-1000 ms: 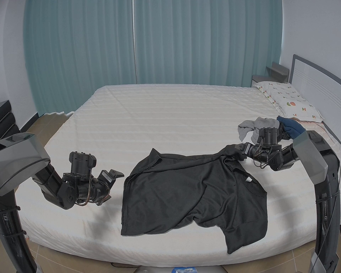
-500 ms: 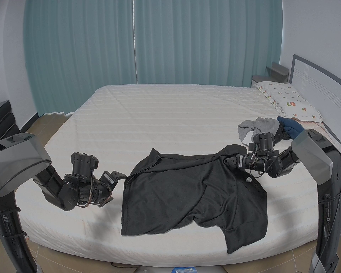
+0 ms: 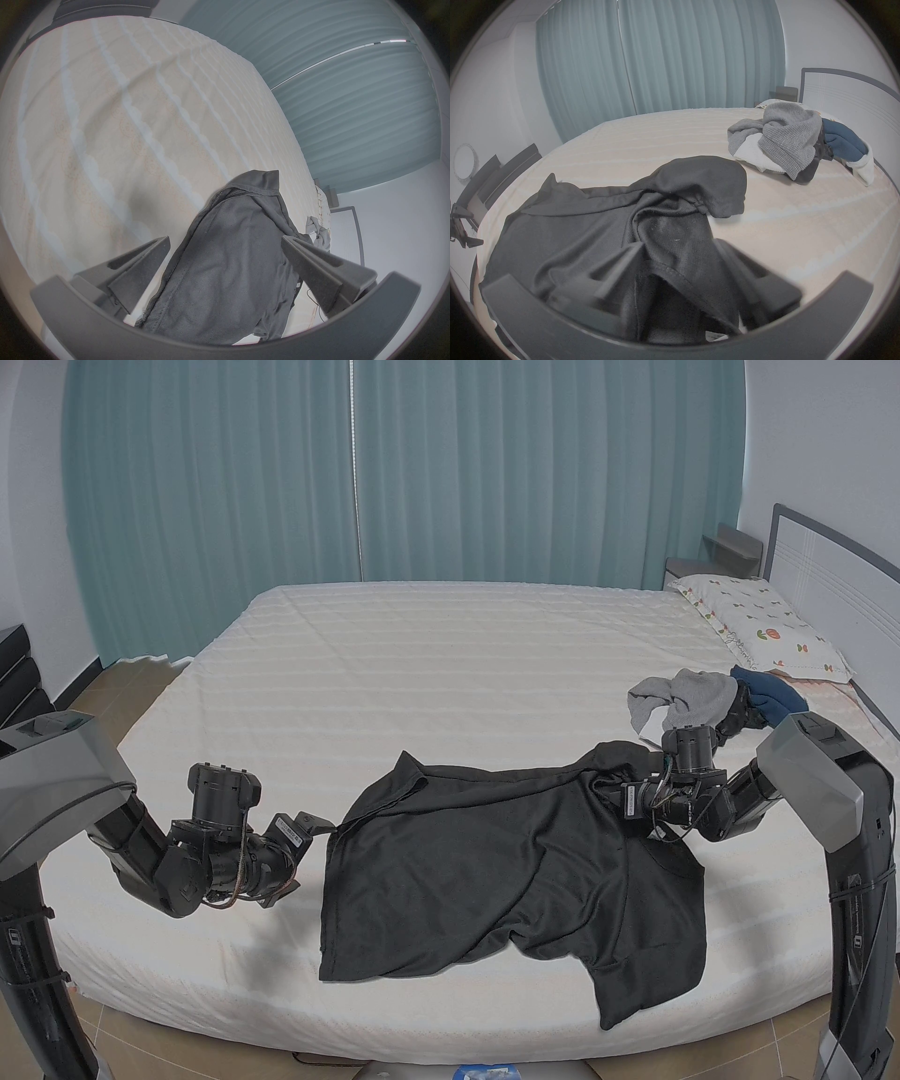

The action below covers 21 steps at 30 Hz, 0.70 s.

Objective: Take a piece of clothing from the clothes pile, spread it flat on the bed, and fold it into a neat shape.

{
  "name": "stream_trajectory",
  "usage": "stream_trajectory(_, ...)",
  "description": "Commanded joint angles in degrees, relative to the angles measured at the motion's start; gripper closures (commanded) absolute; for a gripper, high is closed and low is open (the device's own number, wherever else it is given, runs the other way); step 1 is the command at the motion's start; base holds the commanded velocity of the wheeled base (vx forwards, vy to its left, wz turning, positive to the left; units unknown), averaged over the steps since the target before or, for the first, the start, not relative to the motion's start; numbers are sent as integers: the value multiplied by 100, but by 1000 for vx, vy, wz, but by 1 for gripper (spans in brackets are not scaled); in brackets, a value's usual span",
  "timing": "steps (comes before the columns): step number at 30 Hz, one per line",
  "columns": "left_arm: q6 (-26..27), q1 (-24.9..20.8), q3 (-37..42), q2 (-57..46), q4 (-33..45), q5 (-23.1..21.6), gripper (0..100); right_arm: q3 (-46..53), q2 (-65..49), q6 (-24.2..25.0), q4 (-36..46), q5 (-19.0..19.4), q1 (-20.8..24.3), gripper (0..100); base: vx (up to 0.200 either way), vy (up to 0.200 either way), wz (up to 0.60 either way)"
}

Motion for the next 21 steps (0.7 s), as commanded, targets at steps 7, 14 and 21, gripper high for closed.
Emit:
stream_trajectory(7, 5, 1, -2, 22, -3, 10, 0, -268, 148, 52, -211, -36, -170, 100, 0, 0, 0)
stream_trajectory(14, 5, 1, -2, 49, 6, 10, 0, -444, 157, 52, -326, -36, -521, 100, 0, 0, 0)
stream_trajectory(21, 5, 1, -2, 49, 6, 10, 0, -672, 368, 439, -361, -27, -776, 100, 0, 0, 0)
